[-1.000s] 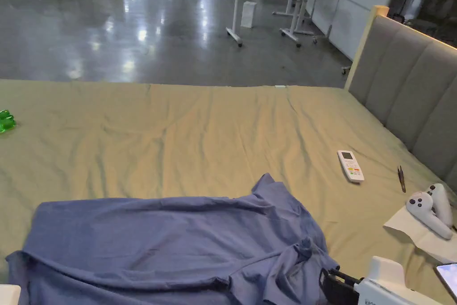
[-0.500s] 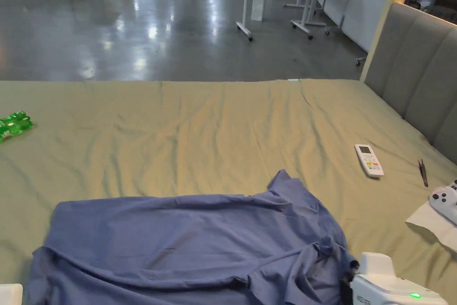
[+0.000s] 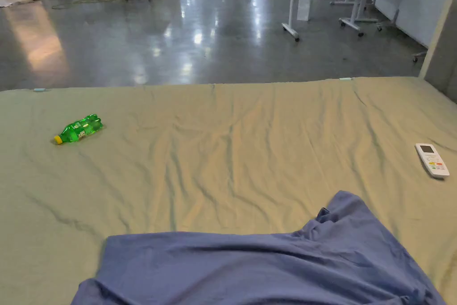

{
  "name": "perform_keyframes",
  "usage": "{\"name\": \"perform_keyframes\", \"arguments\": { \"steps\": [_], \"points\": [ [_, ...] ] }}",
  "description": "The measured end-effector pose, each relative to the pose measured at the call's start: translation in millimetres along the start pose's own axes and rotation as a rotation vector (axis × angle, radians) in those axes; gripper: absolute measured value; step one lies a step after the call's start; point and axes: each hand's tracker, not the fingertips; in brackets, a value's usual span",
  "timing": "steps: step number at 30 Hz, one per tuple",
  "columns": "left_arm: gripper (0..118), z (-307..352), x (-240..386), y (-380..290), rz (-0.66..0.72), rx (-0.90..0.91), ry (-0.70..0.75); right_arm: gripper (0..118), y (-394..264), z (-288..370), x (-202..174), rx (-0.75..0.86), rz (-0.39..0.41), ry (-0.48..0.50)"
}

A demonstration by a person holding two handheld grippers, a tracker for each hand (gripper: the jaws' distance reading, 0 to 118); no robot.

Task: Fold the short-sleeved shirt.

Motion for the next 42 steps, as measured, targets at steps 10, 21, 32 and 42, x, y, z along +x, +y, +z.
{"name": "perform_keyframes", "arguments": {
  "steps": [10,21,32,42],
  "points": [
    [73,9.1,-9.2,-53.2,0.075,0.011,-0.040,62,-33.3,-10.3,16.3,-0.029,-0.018,0.027],
    [72,151.6,64.3,-5.2,-0.133,0.565,-0.089,61,29.5,117.1,-12.6,0.426,0.004,0.194],
    [6,192.0,109.5,7.0,-0.175,0.712,-0.113,9,44.3,182.5,-68.2,0.667,0.149,0.251],
    [0,198.2,110.1,-1.5,-0.196,0.689,-0.104,0,38.3,185.4,-85.8,0.678,0.227,0.264]
  ]
}}
